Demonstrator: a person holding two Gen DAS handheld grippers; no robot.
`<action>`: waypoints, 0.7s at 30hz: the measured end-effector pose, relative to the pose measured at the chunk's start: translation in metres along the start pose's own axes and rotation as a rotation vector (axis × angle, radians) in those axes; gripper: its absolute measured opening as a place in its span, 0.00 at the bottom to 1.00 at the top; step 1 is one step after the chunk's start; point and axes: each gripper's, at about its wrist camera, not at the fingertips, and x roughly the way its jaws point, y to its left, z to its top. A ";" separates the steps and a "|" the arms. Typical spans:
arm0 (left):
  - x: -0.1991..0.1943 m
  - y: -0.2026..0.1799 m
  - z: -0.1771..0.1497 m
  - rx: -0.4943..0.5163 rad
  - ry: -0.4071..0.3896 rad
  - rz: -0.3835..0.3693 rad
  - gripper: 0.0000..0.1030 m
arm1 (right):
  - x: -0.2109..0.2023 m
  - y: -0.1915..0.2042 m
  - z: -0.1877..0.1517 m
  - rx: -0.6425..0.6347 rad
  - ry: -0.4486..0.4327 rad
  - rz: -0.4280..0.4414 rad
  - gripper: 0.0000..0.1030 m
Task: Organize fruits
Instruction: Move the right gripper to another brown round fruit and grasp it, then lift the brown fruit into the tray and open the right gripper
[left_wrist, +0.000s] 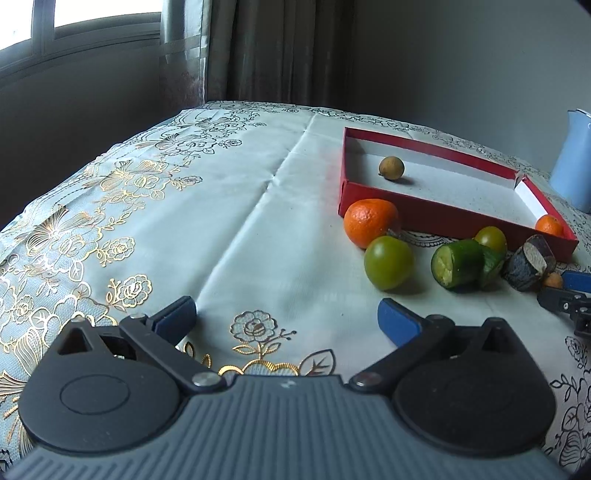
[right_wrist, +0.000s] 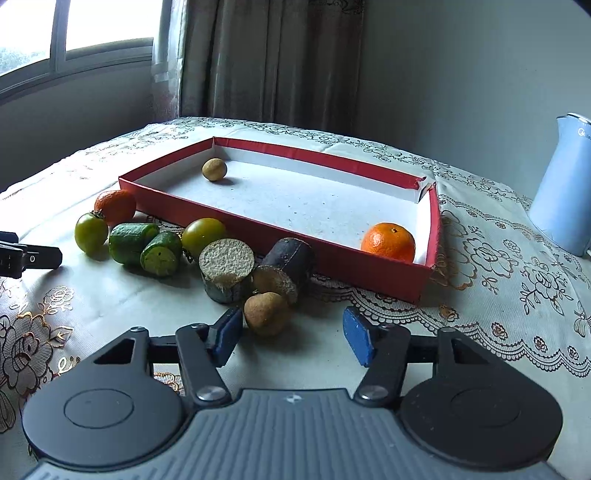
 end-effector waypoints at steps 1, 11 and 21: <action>0.000 0.000 0.000 -0.001 -0.001 0.000 1.00 | 0.000 0.000 0.000 0.000 0.000 0.003 0.51; 0.000 0.000 -0.001 0.000 0.000 0.002 1.00 | 0.002 0.003 0.003 -0.010 -0.002 0.032 0.39; 0.000 0.000 -0.001 0.000 -0.001 0.001 1.00 | 0.001 0.008 0.003 -0.011 -0.004 0.047 0.27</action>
